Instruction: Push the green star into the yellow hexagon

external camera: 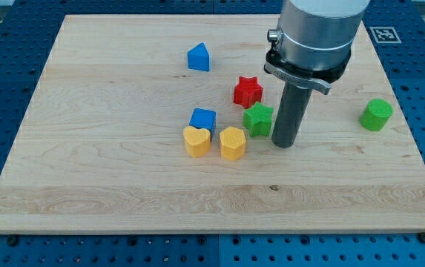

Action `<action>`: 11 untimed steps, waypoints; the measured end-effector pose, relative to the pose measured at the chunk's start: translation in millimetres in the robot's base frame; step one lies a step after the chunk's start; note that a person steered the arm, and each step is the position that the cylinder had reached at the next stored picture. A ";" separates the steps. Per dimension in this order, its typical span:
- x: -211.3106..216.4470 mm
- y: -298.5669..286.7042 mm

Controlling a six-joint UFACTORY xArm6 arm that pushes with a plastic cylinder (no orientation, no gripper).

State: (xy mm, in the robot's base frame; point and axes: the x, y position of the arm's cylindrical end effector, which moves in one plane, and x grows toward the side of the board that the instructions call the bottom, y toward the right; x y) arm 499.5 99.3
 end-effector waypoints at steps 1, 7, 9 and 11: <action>3.5 0.0; -3.2 -55.2; -1.5 -53.9; 28.6 -42.6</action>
